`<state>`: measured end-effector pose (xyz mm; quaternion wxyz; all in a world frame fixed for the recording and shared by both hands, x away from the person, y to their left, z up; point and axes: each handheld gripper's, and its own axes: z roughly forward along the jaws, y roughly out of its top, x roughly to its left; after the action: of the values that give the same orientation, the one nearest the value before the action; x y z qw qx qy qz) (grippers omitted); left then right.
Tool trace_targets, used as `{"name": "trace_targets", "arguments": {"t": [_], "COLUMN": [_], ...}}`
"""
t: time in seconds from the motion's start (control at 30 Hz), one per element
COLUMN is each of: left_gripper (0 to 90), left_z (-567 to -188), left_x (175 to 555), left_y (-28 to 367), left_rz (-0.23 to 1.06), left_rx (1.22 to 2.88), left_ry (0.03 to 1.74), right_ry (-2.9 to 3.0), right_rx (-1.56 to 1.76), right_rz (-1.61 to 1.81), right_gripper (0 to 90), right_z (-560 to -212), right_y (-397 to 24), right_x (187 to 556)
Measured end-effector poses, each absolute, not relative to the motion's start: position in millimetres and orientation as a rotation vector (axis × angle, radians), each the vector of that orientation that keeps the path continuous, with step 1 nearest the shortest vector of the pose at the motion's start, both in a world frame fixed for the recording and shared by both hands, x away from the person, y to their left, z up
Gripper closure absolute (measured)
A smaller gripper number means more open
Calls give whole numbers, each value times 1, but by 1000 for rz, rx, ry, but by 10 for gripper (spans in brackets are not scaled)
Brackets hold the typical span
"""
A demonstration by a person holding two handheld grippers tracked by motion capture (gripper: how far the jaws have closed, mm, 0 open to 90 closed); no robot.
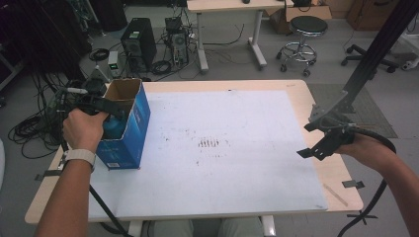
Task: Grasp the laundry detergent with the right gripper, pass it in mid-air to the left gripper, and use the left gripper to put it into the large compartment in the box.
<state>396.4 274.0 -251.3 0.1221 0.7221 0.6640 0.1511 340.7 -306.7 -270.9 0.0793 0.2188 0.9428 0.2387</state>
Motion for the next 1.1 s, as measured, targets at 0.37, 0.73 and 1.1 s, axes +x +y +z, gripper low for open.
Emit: {"name": "trace_targets", "arguments": {"t": [0.37, 0.73, 1.1], "left_gripper": [243, 156, 145], "left_z": [-221, -190, -168], "left_x": [389, 379, 367], "left_y": [271, 260, 235], "left_rz": [460, 450, 409], "left_rx": [2135, 2191, 2264], "left_ry": [1886, 1802, 1669], "right_ry": [2813, 2816, 2819], "right_rx": [650, 649, 636], "right_rz": [723, 728, 732], "right_gripper": [76, 75, 75], "right_z": [-266, -263, -261], "right_y": [-305, -304, -301], "right_x": [339, 338, 335]}}
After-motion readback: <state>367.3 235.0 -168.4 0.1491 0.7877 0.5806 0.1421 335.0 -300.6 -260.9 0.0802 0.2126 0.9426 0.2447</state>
